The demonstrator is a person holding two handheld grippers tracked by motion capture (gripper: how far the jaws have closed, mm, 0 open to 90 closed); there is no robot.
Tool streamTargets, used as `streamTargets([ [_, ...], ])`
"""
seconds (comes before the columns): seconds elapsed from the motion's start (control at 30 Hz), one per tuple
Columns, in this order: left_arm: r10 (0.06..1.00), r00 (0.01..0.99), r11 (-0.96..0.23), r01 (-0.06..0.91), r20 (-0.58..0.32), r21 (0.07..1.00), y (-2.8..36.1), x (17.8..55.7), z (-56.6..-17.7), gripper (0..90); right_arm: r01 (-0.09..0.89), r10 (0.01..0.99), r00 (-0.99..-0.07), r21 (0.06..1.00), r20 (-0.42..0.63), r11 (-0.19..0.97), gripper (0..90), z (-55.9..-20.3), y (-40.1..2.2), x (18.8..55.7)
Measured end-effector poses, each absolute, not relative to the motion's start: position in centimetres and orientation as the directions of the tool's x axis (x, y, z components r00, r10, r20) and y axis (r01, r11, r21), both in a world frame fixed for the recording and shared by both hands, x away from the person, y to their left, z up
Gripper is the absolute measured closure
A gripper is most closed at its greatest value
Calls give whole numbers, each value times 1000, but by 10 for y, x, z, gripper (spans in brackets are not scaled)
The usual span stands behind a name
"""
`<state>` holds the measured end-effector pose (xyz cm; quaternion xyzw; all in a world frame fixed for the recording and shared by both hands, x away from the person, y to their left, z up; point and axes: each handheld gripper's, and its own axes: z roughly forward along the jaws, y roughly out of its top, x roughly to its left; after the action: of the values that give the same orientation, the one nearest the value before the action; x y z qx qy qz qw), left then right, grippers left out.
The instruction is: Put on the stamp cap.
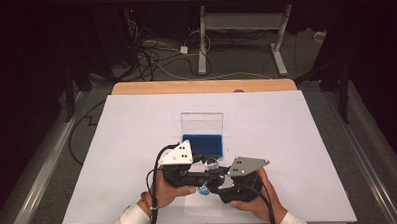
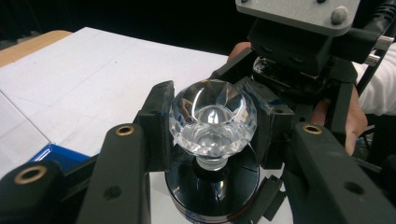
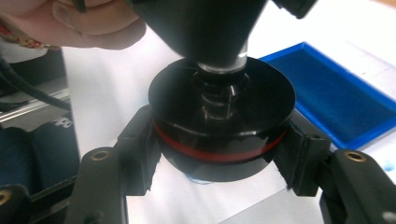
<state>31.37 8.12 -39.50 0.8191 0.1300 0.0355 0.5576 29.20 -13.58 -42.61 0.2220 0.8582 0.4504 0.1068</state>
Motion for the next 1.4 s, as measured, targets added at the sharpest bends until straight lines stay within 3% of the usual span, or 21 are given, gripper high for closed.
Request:
streamTargets([
  [0.47, 244, 969, -379, 139, -46, 915, 77, 311, -393, 547, 311, 478, -877, 822, 53, 478, 388, -427, -139, 294],
  [0.7, 230, 968, -370, 181, -99, 911, 81, 317, -393, 547, 285, 473, -881, 820, 20, 496, 387, -426, -139, 293],
  [1.4, 207, 978, -460, 125, -31, 879, 72, 312, -390, 547, 286, 465, -885, 795, 6, 535, 388, -428, -137, 291],
])
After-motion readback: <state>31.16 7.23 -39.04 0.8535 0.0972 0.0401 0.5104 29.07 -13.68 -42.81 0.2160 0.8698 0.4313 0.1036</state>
